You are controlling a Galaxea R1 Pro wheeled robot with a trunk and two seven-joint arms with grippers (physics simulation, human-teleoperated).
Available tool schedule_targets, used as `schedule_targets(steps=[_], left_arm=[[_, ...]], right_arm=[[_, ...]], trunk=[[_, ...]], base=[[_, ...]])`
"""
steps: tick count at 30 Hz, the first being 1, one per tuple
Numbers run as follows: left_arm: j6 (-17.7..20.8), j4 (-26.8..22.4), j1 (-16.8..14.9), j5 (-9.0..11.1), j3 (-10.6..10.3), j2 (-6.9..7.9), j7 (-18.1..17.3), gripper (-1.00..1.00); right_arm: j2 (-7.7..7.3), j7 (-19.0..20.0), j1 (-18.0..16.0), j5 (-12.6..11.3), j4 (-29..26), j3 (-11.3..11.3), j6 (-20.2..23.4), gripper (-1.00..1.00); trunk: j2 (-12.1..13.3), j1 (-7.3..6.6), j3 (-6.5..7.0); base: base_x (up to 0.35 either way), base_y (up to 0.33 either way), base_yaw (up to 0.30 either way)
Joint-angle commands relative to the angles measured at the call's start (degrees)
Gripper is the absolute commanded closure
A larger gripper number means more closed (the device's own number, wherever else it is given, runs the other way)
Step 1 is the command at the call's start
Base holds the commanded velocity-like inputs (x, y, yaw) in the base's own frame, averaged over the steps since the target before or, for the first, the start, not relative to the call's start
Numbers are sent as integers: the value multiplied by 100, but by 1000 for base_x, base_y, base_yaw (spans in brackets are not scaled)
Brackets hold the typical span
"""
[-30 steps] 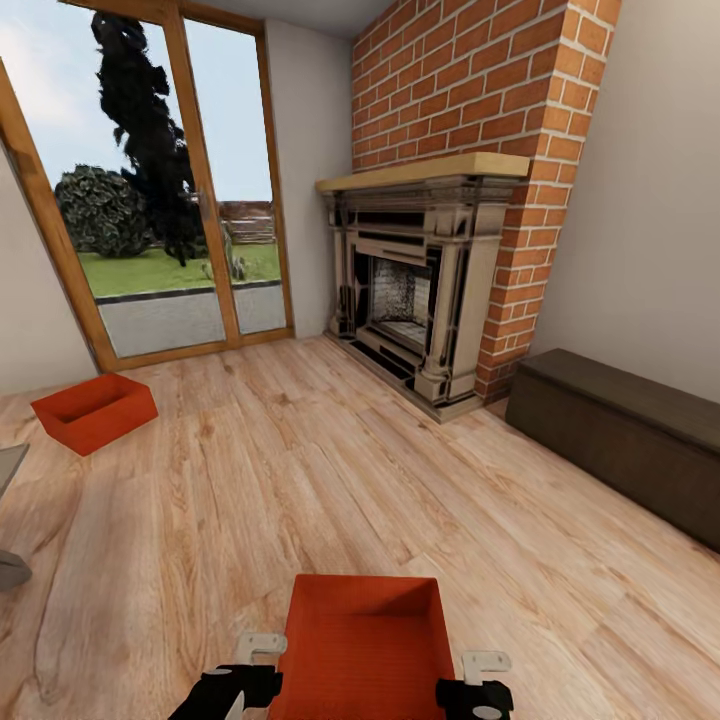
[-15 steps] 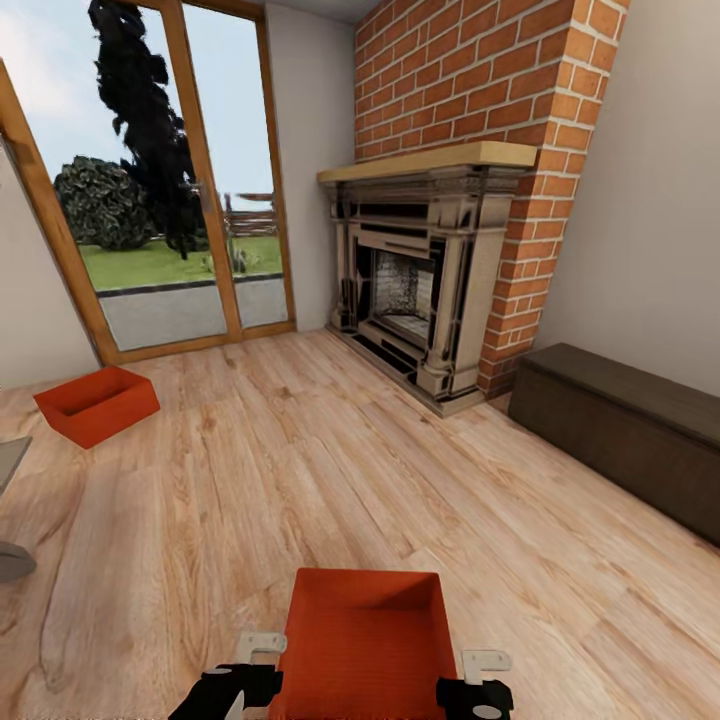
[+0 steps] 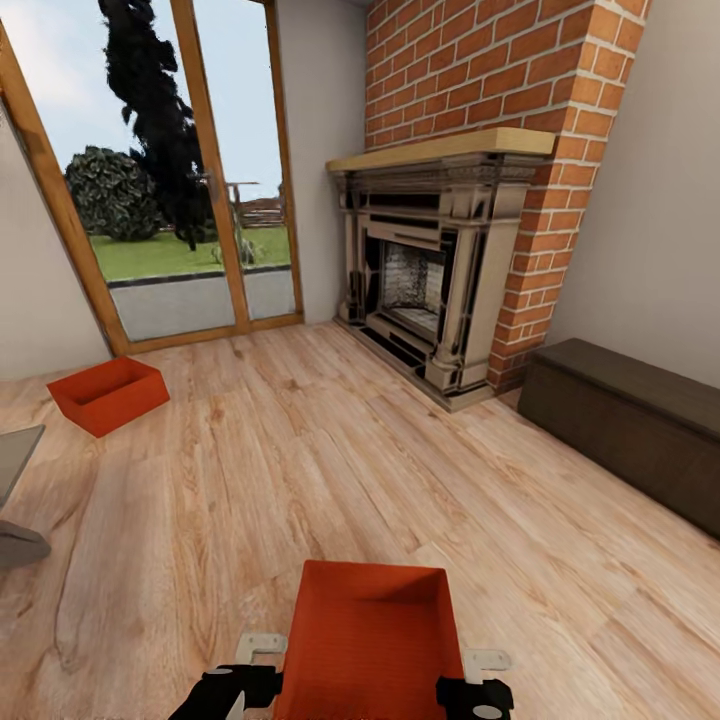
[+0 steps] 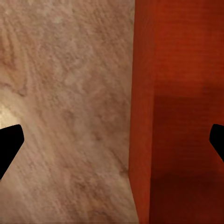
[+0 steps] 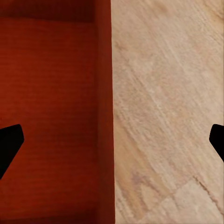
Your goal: Move the two storage containers from the living room to the garage. In the garage, place one container on the floor and stack the other container on top of it (either order is fine).
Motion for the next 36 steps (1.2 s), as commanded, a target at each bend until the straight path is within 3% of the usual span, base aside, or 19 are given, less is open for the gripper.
schedule_targets(steps=[1, 15, 23, 36], left_arm=[[32, -13, -1, -33, 15, -7, 4, -100], [15, -23, -1, -28, 8, -68, 5, -100], [6, -20, -1, -45, -15, -252, 5, -100], [18, -116, -1, -67, -17, -265, 5, -100]], right_arm=[[-5, -40, -4, -48, -6, 49, 0, -100], [-37, -40, -4, -50, -14, 40, -40, -100], [-41, -40, -4, -48, -14, 40, -40, -100], [-43, -40, -4, -48, -14, 40, -40, -100]], trunk=[[-2, -1, -14], [-2, -1, -75], [-2, -1, -148], [-2, -1, -264]], base=[[0, 0, 73], [0, 0, 10], [0, 0, 0], [0, 0, 0]])
